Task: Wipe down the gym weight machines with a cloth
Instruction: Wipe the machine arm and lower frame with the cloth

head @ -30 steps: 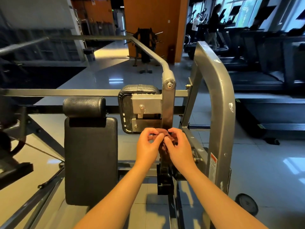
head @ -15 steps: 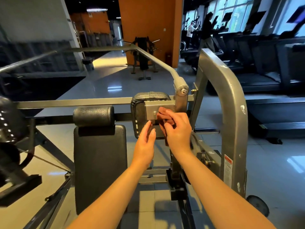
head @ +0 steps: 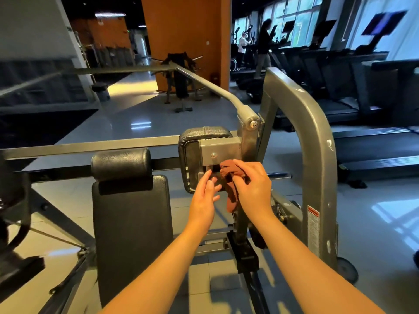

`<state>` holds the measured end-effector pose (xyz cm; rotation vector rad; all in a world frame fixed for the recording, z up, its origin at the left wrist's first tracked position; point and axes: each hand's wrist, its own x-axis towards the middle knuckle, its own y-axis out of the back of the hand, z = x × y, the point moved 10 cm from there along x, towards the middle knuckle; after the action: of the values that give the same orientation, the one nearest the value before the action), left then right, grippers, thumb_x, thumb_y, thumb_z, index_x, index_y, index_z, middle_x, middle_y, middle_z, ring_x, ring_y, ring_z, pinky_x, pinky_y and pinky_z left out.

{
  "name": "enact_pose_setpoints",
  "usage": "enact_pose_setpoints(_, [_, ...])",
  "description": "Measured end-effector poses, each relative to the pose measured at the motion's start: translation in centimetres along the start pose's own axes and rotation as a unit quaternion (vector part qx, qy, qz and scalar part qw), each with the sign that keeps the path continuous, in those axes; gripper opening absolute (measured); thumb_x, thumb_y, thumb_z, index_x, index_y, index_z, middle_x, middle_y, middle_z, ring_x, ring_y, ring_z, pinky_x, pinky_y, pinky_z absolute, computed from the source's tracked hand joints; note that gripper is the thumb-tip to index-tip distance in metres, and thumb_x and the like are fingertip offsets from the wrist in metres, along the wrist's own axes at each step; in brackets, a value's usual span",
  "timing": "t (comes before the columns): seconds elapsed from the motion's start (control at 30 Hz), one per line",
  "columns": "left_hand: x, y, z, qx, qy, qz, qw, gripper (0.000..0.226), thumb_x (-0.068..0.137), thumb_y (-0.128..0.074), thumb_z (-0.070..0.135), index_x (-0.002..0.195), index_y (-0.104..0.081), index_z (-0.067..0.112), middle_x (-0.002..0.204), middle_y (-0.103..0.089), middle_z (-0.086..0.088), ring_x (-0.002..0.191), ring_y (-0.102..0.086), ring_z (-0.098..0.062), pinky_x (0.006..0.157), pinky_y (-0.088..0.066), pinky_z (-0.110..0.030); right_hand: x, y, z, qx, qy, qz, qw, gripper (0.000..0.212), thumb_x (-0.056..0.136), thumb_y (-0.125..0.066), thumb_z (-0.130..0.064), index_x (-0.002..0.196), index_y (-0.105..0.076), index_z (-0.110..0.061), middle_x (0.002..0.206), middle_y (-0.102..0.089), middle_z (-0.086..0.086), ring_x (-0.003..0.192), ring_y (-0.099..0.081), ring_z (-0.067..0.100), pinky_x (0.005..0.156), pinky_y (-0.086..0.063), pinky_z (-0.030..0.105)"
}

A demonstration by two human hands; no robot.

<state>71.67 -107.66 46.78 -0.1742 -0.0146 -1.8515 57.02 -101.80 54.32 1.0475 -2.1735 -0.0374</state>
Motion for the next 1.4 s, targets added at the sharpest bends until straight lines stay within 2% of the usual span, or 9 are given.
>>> enact_pose_setpoints(0.37, [0.3,2.0,-2.3,0.030,0.006,0.003,1.000,0.036,0.107,-0.042,0.034,0.143,-0.044,0.040,0.142,-0.053,0.012,0.122,-0.060,-0.006,0.095,-0.052,-0.026,-1.1,-4.5,1.4,0.001,-0.043,-0.047,0.998,0.035,0.090,-0.063,0.003,0.117,-0.072,-0.016,0.107,-0.054,-0.011,0.099,-0.052,-0.016,0.089,-0.047,0.012])
enact_pose_setpoints(0.47, [-0.2,1.5,-4.3,0.059,0.026,-0.009,0.998,0.036,0.108,-0.042,0.034,0.142,-0.046,0.041,0.144,-0.053,0.012,0.126,-0.055,-0.001,0.106,-0.047,-0.030,-1.2,-1.0,1.6,-0.027,-0.009,-0.022,0.999,0.039,0.092,-0.058,0.004,0.123,-0.068,-0.017,0.114,-0.051,-0.005,0.105,-0.049,-0.008,0.091,-0.039,0.005])
enact_pose_setpoints(0.57, [-0.5,-0.5,-5.7,0.095,0.052,-0.037,0.993,0.040,0.108,-0.038,0.039,0.148,-0.044,0.037,0.149,-0.049,0.015,0.137,-0.044,-0.003,0.116,-0.033,-0.028,-0.4,2.2,2.2,-0.064,0.025,0.026,0.997,0.036,0.092,-0.056,0.007,0.120,-0.066,-0.014,0.116,-0.050,0.004,0.104,-0.047,0.002,0.094,-0.043,0.015])
enact_pose_setpoints(0.73, [-1.3,-4.2,-7.1,0.072,0.100,-0.076,0.989,0.033,0.107,-0.031,0.052,0.137,-0.045,0.053,0.141,-0.053,0.022,0.130,-0.048,0.004,0.109,-0.037,-0.023,-1.9,-0.6,5.2,-0.137,0.059,-0.073,0.986,0.032,0.090,-0.064,0.003,0.114,-0.070,-0.017,0.112,-0.052,-0.003,0.102,-0.050,0.012,0.088,-0.043,0.018])
enact_pose_setpoints(0.83, [-1.5,-4.2,-7.8,0.032,0.120,-0.050,0.991,0.040,0.109,-0.028,0.045,0.146,-0.042,0.040,0.139,-0.055,0.017,0.109,-0.052,0.012,0.091,-0.040,-0.013,-5.1,-1.7,9.6,-0.138,-0.007,-0.135,0.981,0.039,0.086,-0.061,0.012,0.109,-0.074,-0.017,0.103,-0.050,-0.010,0.089,-0.053,0.003,0.081,-0.047,0.020])
enact_pose_setpoints(0.9, [-1.6,-4.3,-8.2,0.037,0.125,-0.045,0.990,0.044,0.109,-0.028,0.045,0.151,-0.039,0.034,0.144,-0.051,0.014,0.112,-0.051,0.010,0.099,-0.039,-0.016,-6.3,-1.6,11.1,-0.120,-0.060,-0.149,0.980,0.040,0.087,-0.058,0.012,0.109,-0.075,-0.017,0.100,-0.049,-0.011,0.092,-0.055,-0.003,0.083,-0.049,0.022])
enact_pose_setpoints(1.03, [-1.6,-5.1,-6.9,0.047,0.088,-0.048,0.994,0.039,0.109,-0.028,0.045,0.145,-0.042,0.043,0.133,-0.050,0.032,0.123,-0.046,0.017,0.105,-0.036,-0.016,-3.3,1.4,7.1,-0.075,-0.003,-0.068,0.995,0.035,0.088,-0.059,0.008,0.114,-0.072,-0.013,0.109,-0.051,-0.002,0.101,-0.048,-0.007,0.090,-0.038,0.007])
enact_pose_setpoints(1.13, [-1.1,-5.8,-6.3,0.023,0.085,-0.032,0.996,0.042,0.109,-0.029,0.045,0.148,-0.042,0.039,0.137,-0.052,0.024,0.132,-0.046,0.004,0.114,-0.035,-0.025,-0.3,3.1,4.2,-0.053,0.056,-0.018,0.997,0.033,0.089,-0.064,0.003,0.119,-0.070,-0.010,0.115,-0.051,0.004,0.104,-0.048,0.004,0.092,-0.038,0.007])
enact_pose_setpoints(1.4, [-1.3,-5.7,-7.3,0.013,0.103,-0.006,0.995,0.044,0.109,-0.029,0.045,0.148,-0.044,0.033,0.138,-0.057,0.012,0.127,-0.053,0.000,0.116,-0.038,-0.035,-5.4,-1.0,11.1,-0.102,-0.026,-0.176,0.979,0.039,0.091,-0.060,0.001,0.123,-0.071,-0.019,0.115,-0.048,-0.009,0.105,-0.050,0.005,0.097,-0.051,0.032])
